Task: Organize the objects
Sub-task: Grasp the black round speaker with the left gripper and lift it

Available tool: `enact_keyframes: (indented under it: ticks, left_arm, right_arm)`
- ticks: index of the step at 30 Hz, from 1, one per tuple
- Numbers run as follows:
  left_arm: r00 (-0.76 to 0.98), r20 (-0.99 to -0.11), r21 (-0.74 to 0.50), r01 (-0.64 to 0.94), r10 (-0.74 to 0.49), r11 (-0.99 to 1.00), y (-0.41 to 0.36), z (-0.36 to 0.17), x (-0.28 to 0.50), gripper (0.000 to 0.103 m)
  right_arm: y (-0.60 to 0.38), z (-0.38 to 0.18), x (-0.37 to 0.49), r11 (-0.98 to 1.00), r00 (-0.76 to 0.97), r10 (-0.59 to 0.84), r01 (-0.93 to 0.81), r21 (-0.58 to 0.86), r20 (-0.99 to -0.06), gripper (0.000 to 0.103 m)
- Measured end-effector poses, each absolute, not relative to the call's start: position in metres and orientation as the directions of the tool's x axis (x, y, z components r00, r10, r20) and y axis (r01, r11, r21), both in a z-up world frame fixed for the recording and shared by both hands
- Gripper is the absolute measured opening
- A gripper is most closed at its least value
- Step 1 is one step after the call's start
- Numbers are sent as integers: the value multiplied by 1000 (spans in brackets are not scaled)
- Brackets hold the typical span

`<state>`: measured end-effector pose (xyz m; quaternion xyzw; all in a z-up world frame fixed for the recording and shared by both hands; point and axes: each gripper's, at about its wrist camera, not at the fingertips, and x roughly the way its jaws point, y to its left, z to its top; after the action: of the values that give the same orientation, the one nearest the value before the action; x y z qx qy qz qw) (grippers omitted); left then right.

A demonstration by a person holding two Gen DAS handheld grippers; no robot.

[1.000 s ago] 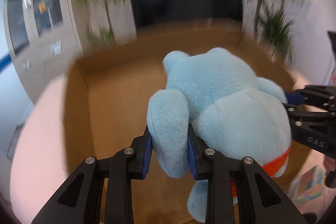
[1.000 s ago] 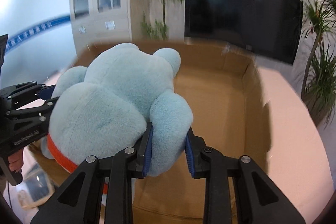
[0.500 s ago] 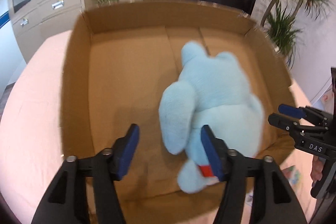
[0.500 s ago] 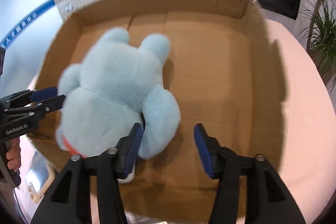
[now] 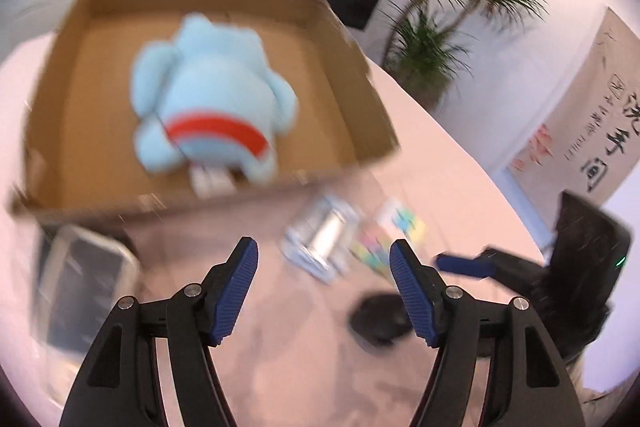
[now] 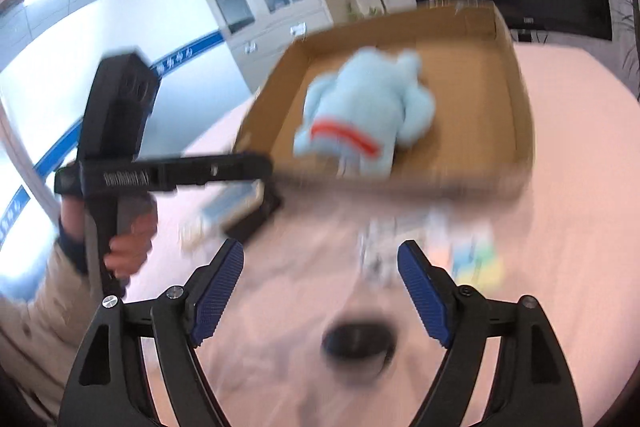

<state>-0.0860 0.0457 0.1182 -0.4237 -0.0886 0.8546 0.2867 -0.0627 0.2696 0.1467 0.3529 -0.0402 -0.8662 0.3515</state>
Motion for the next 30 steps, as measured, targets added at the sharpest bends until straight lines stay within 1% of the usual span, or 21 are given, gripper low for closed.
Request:
enact_keyframes:
  ticks: [2,4,5,6,7,9,17,21,25,30]
  left_arm:
    - [-440,-676,-418,-431,590,-800,62,105,-75,68]
    - [-383,-692,-431,-460,611,-776,82,91,-66,68]
    - [-363,-702,-427,-474,613,-770,90,85,-63,68]
    - [-343,-715,-413,-495,609,-764,99,80,-58,68]
    - [-333,-721,-404,-510,608,-759,103,78,-45,68]
    - [-310,-736,-389,-533,601,-751,110,70,-33,68]
    - [-220,-780,-408,-531,586,-742,99,39,7,69]
    - [-240,-775,-414,-505,584,-757,91,35,14,66]
    - [-257,-785,-383,-513,563,-768,91,35,18,66]
    - [-254,-776,-404,-504,578,-764,85,34,18,67]
  right_arm:
    - [272,117,-45,-780,-496,-595,547,305,-632,79]
    - [276,95,-43,-802,-493,-566,514,303,-661,79]
    - [276,85,-44,-816,-494,-542,501,287,-680,78]
    - [276,78,-44,-830,-491,-516,490,267,-702,57]
    - [271,70,-45,-838,-475,-489,489,242,-732,55]
    - [267,68,-45,-829,-480,-499,506,237,-721,55]
    - [235,69,-2,-701,-409,-590,687,190,-696,55]
    - [223,61,6,-692,-403,-573,704,158,-714,55]
    - [222,61,9,-689,-403,-582,706,165,-706,55]
    - [219,61,9,-689,-399,-590,702,180,-702,55]
